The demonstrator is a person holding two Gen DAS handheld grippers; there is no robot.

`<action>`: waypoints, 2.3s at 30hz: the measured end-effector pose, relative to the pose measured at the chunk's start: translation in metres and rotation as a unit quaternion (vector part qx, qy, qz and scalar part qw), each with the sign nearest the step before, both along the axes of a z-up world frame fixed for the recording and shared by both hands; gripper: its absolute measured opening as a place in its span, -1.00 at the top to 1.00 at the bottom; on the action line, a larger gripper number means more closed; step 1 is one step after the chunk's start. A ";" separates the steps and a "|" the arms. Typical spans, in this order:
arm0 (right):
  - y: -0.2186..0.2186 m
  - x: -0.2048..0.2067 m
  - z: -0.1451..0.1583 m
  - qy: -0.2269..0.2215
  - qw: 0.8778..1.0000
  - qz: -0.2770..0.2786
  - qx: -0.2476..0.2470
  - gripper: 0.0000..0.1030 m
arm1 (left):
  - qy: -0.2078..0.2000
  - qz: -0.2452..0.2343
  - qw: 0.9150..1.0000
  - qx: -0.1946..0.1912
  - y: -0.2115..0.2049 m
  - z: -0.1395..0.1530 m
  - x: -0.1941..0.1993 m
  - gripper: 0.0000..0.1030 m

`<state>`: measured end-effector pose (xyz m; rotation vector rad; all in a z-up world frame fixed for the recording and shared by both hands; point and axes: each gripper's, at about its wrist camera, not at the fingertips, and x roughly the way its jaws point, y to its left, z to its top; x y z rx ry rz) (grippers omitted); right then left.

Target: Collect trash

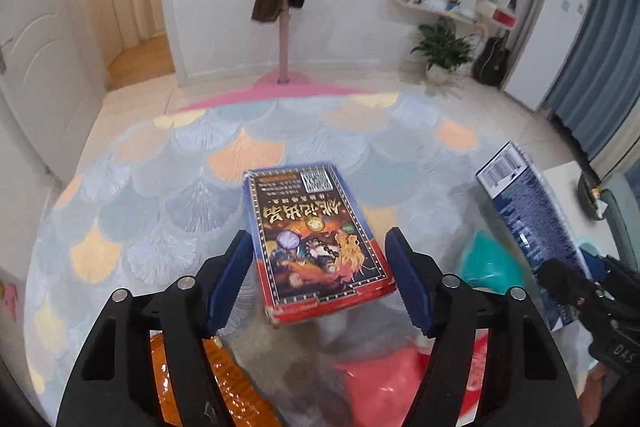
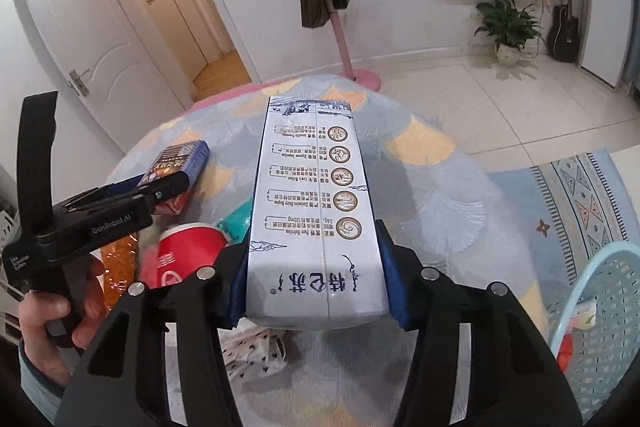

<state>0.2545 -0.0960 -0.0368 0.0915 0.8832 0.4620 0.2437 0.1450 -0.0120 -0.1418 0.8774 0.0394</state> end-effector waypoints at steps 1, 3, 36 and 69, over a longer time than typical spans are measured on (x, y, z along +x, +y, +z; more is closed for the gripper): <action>-0.004 -0.005 0.003 -0.006 1.000 -0.005 0.004 0.02 | -0.011 -0.008 1.000 -0.004 -0.003 0.007 -0.005 -0.25; -0.012 -0.013 0.011 -0.018 1.000 -0.016 0.011 0.02 | -0.028 -0.028 0.999 -0.012 -0.010 0.018 -0.010 0.66; -0.100 -0.068 0.034 -0.042 0.995 -0.073 0.060 0.02 | -0.001 -0.057 0.998 -0.011 -0.041 0.027 0.005 -0.13; -0.204 -0.127 0.027 -0.051 0.979 -0.181 0.082 0.02 | 0.071 -0.217 0.974 0.001 -0.150 -0.032 -0.092 -0.33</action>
